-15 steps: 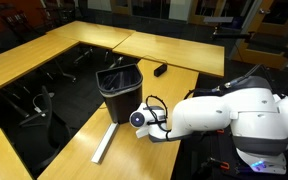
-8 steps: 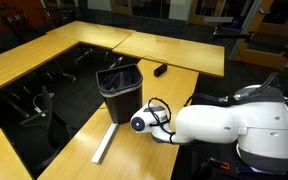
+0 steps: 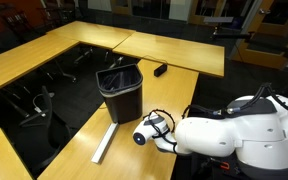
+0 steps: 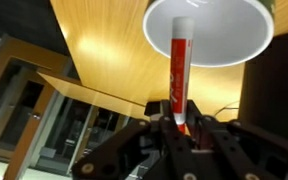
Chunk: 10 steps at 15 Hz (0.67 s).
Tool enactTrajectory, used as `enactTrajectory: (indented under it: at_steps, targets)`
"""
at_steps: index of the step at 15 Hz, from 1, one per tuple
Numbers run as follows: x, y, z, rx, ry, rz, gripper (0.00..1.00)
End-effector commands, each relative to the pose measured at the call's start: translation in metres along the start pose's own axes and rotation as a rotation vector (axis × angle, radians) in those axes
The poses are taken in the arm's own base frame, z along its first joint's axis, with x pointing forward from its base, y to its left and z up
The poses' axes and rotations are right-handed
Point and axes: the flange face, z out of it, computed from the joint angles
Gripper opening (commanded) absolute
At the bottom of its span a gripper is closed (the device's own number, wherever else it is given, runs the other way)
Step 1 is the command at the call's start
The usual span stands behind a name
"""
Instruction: Put the red marker inside the white and green mug
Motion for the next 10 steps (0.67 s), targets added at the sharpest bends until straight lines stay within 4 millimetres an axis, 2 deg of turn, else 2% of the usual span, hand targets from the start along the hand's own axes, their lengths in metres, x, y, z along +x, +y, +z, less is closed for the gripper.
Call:
enactTrajectory:
  at_steps: [1, 3, 5, 10]
  targets:
    - [-0.013, -0.010, 0.005, -0.024, 0.037, -0.001, 0.05]
    - [-0.021, -0.013, 0.007, -0.036, 0.037, -0.015, 0.46]
    - [-0.023, -0.014, 0.006, -0.053, 0.049, -0.020, 0.60]
    - [0.001, -0.009, -0.012, -0.067, 0.065, -0.024, 0.98]
